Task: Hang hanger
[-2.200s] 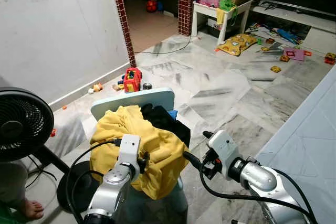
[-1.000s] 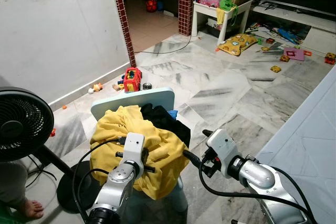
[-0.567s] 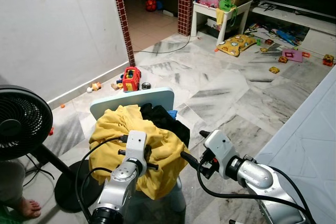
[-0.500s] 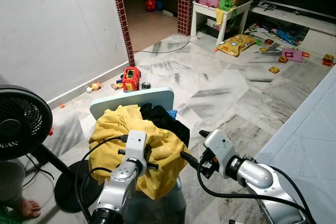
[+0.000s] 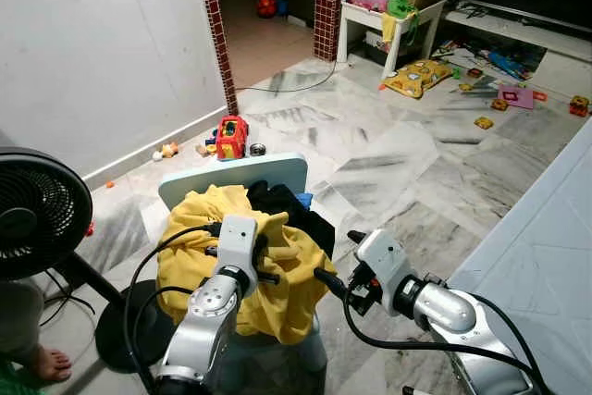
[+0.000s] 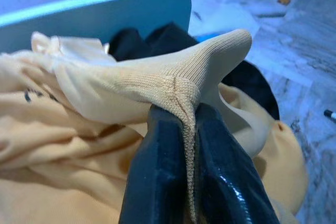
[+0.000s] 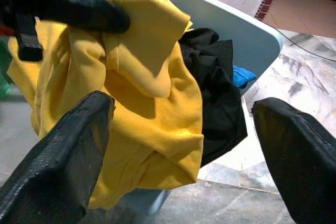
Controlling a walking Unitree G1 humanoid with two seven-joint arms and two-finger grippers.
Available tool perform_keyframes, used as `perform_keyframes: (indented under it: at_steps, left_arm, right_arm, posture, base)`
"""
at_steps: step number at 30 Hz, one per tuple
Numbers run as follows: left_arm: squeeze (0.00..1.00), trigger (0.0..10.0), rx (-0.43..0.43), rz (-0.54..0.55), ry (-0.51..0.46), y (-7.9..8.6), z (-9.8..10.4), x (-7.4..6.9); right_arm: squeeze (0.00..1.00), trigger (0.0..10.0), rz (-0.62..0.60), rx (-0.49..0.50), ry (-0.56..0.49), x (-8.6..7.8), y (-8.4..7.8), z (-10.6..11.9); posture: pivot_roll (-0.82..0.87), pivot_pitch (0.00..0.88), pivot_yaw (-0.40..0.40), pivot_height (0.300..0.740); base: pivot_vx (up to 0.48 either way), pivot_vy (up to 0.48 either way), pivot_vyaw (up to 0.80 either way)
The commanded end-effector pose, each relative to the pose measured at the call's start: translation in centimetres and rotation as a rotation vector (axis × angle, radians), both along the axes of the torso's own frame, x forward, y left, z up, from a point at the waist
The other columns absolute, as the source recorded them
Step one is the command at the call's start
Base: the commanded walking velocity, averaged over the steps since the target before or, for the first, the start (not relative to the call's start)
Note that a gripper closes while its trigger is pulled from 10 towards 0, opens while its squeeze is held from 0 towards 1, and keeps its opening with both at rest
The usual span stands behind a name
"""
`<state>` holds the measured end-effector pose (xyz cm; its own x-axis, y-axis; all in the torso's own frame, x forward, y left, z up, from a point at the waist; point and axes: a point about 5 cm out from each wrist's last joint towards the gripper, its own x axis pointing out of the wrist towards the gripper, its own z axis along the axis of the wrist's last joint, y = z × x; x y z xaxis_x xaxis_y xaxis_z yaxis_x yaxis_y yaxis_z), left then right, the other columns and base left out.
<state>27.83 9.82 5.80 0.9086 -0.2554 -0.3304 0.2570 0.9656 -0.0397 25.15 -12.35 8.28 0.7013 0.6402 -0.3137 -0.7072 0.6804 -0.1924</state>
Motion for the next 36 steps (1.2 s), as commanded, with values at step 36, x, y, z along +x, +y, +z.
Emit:
perform_keyframes:
  at_steps: [36]
  left_arm:
    - [0.00,0.0,0.135,0.075,-0.364,4.1,6.4,-2.2]
  right_arm:
    - [0.00,10.0,-0.478,0.347,0.021,3.8,-1.9,0.9]
  posture:
    - [-0.12,0.000,0.106,0.740]
  base:
    - [0.000,0.000,0.00]
